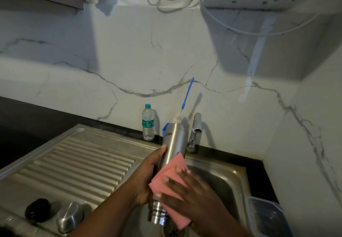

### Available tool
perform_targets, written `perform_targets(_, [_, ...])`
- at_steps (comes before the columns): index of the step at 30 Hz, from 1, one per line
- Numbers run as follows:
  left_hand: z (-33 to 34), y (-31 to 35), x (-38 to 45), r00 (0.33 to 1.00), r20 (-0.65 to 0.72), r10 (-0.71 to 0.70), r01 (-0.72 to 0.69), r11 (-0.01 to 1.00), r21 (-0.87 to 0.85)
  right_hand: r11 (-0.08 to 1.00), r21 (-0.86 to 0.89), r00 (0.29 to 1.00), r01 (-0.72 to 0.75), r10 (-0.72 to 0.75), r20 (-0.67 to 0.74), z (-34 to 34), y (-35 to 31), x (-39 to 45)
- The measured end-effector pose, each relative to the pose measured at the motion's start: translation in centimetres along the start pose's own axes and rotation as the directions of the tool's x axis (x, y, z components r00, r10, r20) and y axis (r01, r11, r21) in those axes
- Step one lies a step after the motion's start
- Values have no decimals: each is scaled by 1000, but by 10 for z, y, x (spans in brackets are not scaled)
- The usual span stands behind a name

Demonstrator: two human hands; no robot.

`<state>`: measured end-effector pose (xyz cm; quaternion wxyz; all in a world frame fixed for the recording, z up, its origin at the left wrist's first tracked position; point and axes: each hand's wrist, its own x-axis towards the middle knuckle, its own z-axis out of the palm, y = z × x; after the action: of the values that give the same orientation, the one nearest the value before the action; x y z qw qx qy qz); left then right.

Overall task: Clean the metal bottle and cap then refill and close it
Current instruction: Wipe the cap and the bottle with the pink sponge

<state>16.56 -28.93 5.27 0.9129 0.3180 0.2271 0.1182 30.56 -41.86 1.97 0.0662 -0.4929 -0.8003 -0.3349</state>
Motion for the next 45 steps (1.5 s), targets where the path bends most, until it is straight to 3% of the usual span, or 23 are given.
perform_targets(2, [1,-4,-1,991,127,-43,53,996,-74,989,101,994,-105,106,-10,-1,20,8])
perform_targets(4, [0,-8,2,992,126,-27,34,998,-60,945,218,966,-242,257,-42,0,49,21])
perform_targets(7, [1,-9,5,997,70,-9,2,996,91,811,386,861,-439,503,-78,-4,83,35])
perform_targets(9, [-3,-8,9,999,-38,29,-23,989,149,753,429,832,-499,555,-5,-6,76,34])
perform_targets(11, [-9,-6,11,994,-93,54,-36,982,187,807,377,867,-455,498,-20,-7,49,29])
perform_targets(14, [-9,0,13,997,-62,45,-38,993,109,988,113,993,-108,113,-33,-6,6,15])
perform_targets(15, [-10,2,15,993,-96,68,-57,992,114,999,43,1000,-10,10,-16,-5,-5,9])
perform_targets(17, [-11,2,16,983,-151,103,-82,987,136,998,6,998,60,-60,0,-5,-11,1])
perform_targets(20, [-13,-9,15,995,-24,101,-95,977,191,998,66,1000,-7,8,-4,-2,12,-1])
perform_targets(22, [-14,-14,14,994,-20,110,-99,949,298,969,140,976,-205,213,-45,4,40,4])
perform_targets(24, [-9,-17,11,998,-21,58,-49,956,289,874,269,898,-404,436,-66,2,63,13])
perform_targets(26, [-3,-16,11,998,-32,55,-47,972,232,808,340,864,-481,502,30,-5,61,22])
perform_targets(28, [-4,-13,14,995,-40,94,-87,985,150,870,296,907,-395,420,-23,-6,33,24])
perform_targets(30, [-6,-5,15,983,-88,163,-153,982,114,954,188,973,-232,230,31,-7,-3,16])
perform_targets(32, [-11,3,12,974,-138,181,-172,982,78,990,83,994,-110,108,18,-5,-22,4])
perform_targets(35, [-12,4,11,986,-94,138,-135,990,34,988,117,995,-99,102,-18,-7,-15,3])
perform_targets(37, [-4,-3,9,990,-2,142,-142,990,28,951,245,982,-187,186,25,-8,6,12])
perform_targets(39, [4,-7,10,993,-19,118,-119,993,-15,866,388,944,-315,329,34,-5,33,23])
perform_targets(42, [12,-10,14,996,-36,76,-78,995,-59,639,519,790,-567,600,123,-5,71,40])
perform_targets(43, [13,-12,16,997,-39,65,-67,997,-49,584,524,744,-620,649,158,-6,78,44])
perform_targets(45, [18,-16,17,998,-47,48,-52,995,-89,536,543,716,-646,671,191,-14,78,48])
